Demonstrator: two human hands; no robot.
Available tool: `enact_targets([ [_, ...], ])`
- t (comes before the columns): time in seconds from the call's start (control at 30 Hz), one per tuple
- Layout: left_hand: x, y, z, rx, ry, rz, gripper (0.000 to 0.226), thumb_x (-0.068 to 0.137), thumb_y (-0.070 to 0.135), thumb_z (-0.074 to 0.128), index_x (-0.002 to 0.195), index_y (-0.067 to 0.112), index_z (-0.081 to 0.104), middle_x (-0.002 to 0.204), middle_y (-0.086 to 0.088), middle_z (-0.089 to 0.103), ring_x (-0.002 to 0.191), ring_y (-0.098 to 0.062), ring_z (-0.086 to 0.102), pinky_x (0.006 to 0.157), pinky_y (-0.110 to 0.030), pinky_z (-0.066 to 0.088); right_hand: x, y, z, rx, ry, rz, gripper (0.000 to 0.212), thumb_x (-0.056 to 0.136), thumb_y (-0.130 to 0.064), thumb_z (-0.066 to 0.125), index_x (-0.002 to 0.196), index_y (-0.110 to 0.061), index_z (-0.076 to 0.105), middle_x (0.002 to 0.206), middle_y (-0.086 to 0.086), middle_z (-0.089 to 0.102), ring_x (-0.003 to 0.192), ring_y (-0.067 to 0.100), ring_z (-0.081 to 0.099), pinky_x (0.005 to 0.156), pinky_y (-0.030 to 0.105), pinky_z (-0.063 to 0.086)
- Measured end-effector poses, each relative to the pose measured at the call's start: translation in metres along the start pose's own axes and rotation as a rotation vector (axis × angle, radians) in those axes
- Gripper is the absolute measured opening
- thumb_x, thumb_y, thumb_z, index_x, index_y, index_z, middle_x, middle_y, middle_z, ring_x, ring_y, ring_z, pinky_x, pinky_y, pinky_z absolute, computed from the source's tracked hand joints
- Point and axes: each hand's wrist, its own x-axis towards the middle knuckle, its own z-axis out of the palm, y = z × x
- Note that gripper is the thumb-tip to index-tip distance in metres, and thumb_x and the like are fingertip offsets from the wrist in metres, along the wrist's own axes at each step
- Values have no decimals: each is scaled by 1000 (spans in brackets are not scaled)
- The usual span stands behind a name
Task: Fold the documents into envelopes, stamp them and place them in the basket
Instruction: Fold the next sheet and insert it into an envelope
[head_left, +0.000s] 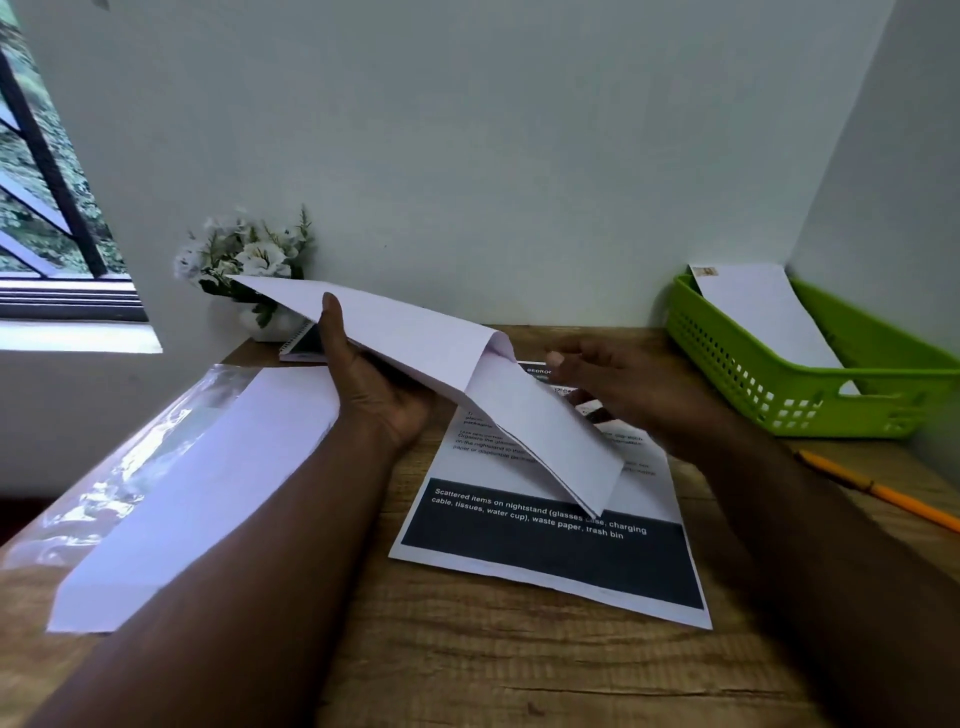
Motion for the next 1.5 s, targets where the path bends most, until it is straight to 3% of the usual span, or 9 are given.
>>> enact_targets([
  [0.13, 2, 5, -2, -28, 43, 45, 58, 78, 67, 53, 106, 16, 55, 93, -8, 63, 90, -29, 62, 93, -49, 47, -5, 9, -25, 93, -372, 129, 62, 81, -7, 69, 134, -33, 47, 113, 6, 67, 95, 26, 65, 76, 40, 54],
  [0.33, 2, -3, -2, -33, -20, -38, 63, 75, 68, 55, 110, 16, 52, 96, -11, 60, 94, -31, 59, 103, -52, 38, 6, -1, 28, 711, -14, 24, 78, 78, -3, 70, 142, -29, 36, 118, 9, 62, 85, 21, 68, 71, 40, 57],
  [0.53, 2, 1, -3, -57, 19, -14, 59, 76, 66, 56, 109, 18, 55, 96, -10, 63, 99, -32, 59, 99, -54, 41, -5, 1, -6, 269, -181, -83, 95, 64, -2, 80, 138, -45, 37, 142, -3, 42, 66, 15, 63, 58, 31, 52],
  [0.8, -9, -25, 11, 80, -102, -164, 68, 75, 71, 54, 114, 16, 53, 101, -13, 61, 94, -30, 61, 98, -49, 43, 7, 9, 27, -186, 320, -493, 78, 68, -16, 83, 135, -35, 46, 123, -11, 49, 82, 4, 52, 74, 9, 42],
  [1.07, -7, -38, 29, 302, -202, -431, 101, 75, 88, 11, 136, 18, 52, 132, -14, 59, 122, -32, 56, 105, -45, 41, 10, 12, 9, -658, 436, -820, 44, 70, -5, 64, 112, -15, 69, 119, 4, 67, 105, 22, 66, 82, 40, 56],
  [1.17, -3, -36, 34, 561, -132, -339, 78, 89, 73, 17, 127, 20, 59, 119, -11, 67, 108, -32, 64, 95, -47, 50, 5, 9, 8, -769, 583, -853, 35, 77, -12, 49, 103, -14, 73, 111, 4, 71, 89, 27, 72, 64, 40, 59],
  [1.3, -6, -33, 23, 1241, 38, 85, 40, 98, 43, 46, 107, 10, 66, 82, -6, 68, 47, -18, 59, 43, -29, 47, 6, 12, 9, -1073, 677, -666, 23, 77, -12, 48, 82, -17, 70, 91, -1, 73, 70, 27, 69, 48, 31, 50],
  [1.4, -4, -29, 14, 1551, -48, 276, 23, 92, 20, 59, 112, 13, 67, 92, -2, 69, 56, -11, 57, 54, -26, 46, 11, 16, 12, -1158, 379, -338, 18, 86, -21, 56, 99, -22, 69, 107, 0, 69, 100, 26, 64, 74, 34, 52],
  [1.5, -2, -24, 16, 1755, -152, 355, 25, 88, 8, 59, 109, 11, 70, 102, -2, 70, 70, -6, 55, 71, -14, 46, 7, 19, 11, -821, -150, -113, 62, 81, -51, 67, 136, -29, 50, 143, -7, 48, 132, 13, 42, 105, 24, 32],
])
